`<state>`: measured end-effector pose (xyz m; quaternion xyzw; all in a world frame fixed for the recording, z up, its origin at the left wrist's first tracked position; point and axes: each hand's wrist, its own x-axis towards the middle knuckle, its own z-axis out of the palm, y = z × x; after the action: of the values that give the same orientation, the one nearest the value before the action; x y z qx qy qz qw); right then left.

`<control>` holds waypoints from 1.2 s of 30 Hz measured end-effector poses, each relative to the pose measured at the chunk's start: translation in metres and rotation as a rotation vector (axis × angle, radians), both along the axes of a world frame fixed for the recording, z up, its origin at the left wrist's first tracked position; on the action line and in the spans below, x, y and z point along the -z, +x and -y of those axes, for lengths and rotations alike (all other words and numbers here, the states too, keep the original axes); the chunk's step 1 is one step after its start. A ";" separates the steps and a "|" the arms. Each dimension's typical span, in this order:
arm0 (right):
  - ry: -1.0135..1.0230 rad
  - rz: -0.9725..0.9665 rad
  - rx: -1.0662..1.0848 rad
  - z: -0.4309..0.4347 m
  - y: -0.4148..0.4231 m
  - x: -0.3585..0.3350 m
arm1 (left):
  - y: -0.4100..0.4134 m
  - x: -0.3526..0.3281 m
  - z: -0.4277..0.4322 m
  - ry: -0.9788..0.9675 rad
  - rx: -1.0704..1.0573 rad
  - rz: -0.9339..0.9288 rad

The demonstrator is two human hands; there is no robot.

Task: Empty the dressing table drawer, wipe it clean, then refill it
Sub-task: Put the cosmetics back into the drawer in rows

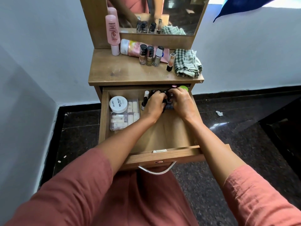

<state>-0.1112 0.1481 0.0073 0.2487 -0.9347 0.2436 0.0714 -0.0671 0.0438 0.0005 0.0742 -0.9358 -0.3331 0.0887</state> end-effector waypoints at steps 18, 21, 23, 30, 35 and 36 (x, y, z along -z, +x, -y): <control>-0.231 -0.074 -0.014 0.029 -0.002 -0.050 | -0.001 -0.047 0.038 0.059 -0.081 -0.292; -0.261 -0.104 -0.044 0.047 -0.014 -0.069 | -0.010 -0.064 0.056 0.017 -0.112 -0.364; -0.235 -0.142 -0.031 0.056 -0.026 -0.080 | -0.021 -0.074 0.065 -0.046 -0.137 -0.399; 0.049 -0.141 0.035 0.079 -0.067 -0.098 | -0.061 -0.092 0.084 -0.320 -0.092 -0.309; 0.108 -0.109 0.023 0.084 -0.078 -0.093 | -0.075 -0.096 0.091 -0.442 -0.016 -0.195; 0.106 -0.116 0.021 0.084 -0.079 -0.092 | -0.077 -0.096 0.091 -0.450 -0.014 -0.184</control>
<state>-0.1905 0.0645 0.0993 0.2559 -0.9431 0.1783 0.1148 -0.1437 -0.0470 0.0965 0.0281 -0.9738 -0.1211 0.1903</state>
